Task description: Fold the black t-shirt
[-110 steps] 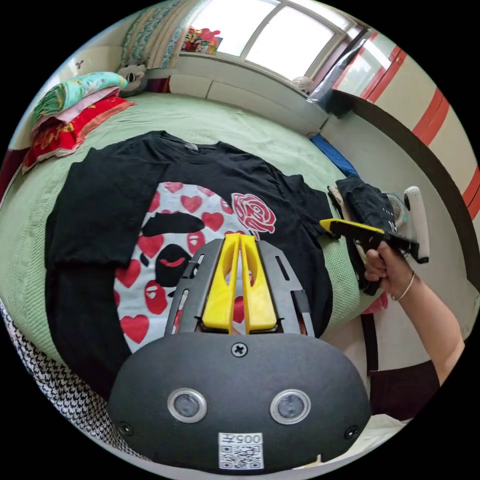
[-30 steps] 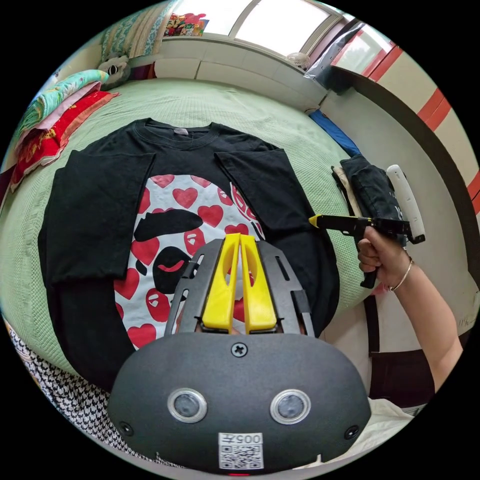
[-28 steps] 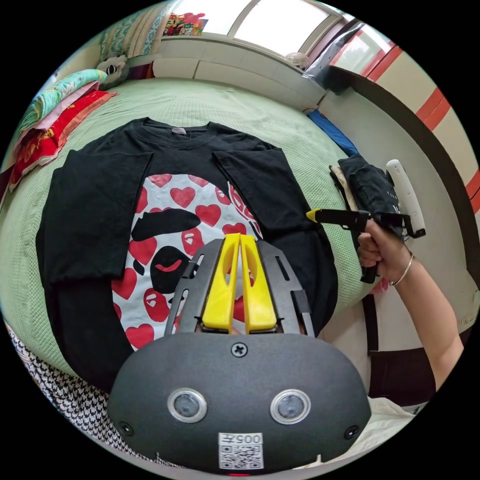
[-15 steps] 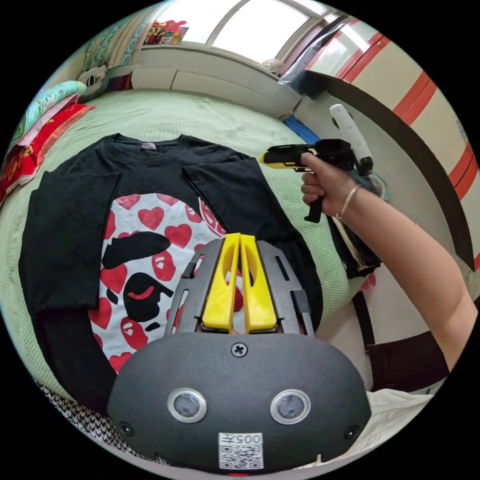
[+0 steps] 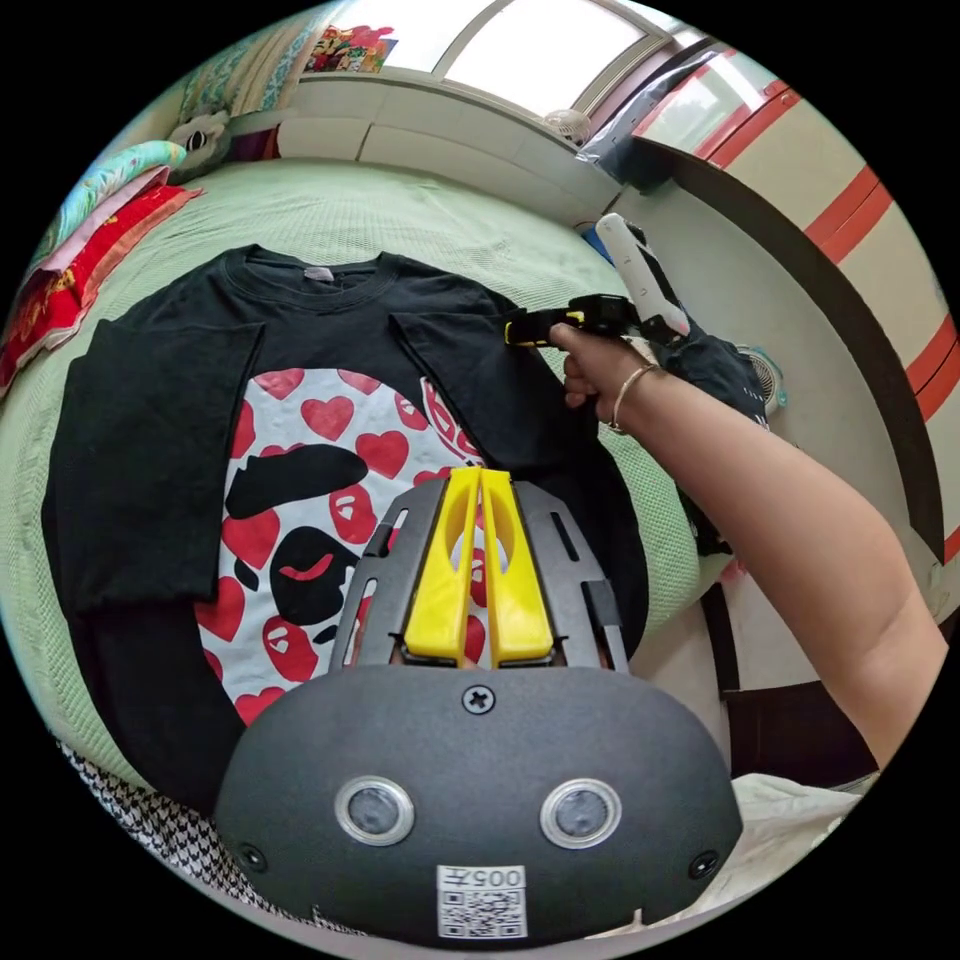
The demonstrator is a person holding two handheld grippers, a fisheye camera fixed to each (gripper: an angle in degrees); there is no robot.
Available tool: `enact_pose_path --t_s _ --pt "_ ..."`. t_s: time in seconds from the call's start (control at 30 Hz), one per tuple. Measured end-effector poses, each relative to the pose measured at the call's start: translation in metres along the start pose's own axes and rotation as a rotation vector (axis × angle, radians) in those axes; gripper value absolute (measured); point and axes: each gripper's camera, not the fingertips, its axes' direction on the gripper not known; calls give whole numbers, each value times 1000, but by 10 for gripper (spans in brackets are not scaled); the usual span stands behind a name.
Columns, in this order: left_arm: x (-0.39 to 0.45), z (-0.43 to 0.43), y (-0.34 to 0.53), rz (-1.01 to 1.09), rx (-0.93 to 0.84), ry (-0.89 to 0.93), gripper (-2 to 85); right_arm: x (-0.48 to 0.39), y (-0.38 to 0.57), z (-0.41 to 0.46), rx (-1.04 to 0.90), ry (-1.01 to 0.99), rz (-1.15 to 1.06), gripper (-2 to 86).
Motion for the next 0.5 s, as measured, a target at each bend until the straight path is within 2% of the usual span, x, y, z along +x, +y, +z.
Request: enact_pose_path --t_s 0.13,0.3,0.5 --pt "-3 -12 5 -5 2 -33 -6 -3 40 -30 115 -93 -42 -11" --pt "-15 -40 14 -28 29 -66 -6 -6 130 -60 95 -173 -158 -10" --pt "-20 -60 26 -48 36 -64 -6 -8 239 -95 99 -83 -248 -9"
